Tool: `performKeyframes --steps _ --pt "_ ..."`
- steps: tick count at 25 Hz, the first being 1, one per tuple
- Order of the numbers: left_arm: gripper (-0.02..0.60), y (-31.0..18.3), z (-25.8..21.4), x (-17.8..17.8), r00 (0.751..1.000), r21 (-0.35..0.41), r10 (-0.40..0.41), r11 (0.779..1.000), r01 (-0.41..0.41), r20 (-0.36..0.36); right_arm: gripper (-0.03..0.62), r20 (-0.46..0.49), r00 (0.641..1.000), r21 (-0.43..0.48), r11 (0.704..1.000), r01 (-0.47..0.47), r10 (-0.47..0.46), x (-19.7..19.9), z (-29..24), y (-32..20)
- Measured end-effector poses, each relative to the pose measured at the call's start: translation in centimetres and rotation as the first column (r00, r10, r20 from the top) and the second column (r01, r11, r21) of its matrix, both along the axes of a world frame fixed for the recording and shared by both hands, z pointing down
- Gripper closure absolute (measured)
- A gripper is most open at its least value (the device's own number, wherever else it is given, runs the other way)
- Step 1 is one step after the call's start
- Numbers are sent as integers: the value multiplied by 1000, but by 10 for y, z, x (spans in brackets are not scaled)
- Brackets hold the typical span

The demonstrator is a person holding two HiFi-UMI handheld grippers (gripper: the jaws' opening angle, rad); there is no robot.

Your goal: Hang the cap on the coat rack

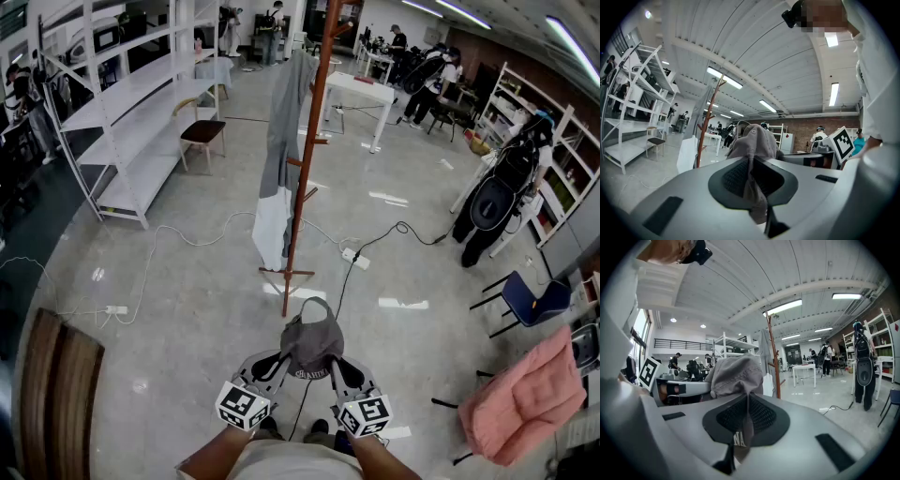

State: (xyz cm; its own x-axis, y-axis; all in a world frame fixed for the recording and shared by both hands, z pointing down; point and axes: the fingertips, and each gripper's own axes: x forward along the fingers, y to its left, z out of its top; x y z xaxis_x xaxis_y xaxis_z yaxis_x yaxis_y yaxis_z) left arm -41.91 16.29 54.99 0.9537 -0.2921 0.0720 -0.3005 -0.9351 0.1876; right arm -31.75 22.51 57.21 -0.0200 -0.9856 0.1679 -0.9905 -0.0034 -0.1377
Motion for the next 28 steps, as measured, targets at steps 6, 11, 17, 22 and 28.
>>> performKeyframes --steps 6,11,17,22,28 --pt "541 20 -15 21 999 24 -31 999 31 8 565 -9 1000 11 1000 20 -20 21 -9 8" --pt "541 41 -15 33 999 17 -15 1000 14 32 565 35 996 19 997 77 -78 27 -3 24" --pt "541 60 -16 55 999 20 -2 1000 1 54 563 95 992 49 996 73 -78 53 -1 44" --pt "541 81 -11 84 997 20 0 1000 -2 77 563 148 986 50 996 76 -83 81 4 65" --pt "541 96 -10 116 994 10 -23 1000 22 103 563 222 969 52 993 102 -111 110 7 80"
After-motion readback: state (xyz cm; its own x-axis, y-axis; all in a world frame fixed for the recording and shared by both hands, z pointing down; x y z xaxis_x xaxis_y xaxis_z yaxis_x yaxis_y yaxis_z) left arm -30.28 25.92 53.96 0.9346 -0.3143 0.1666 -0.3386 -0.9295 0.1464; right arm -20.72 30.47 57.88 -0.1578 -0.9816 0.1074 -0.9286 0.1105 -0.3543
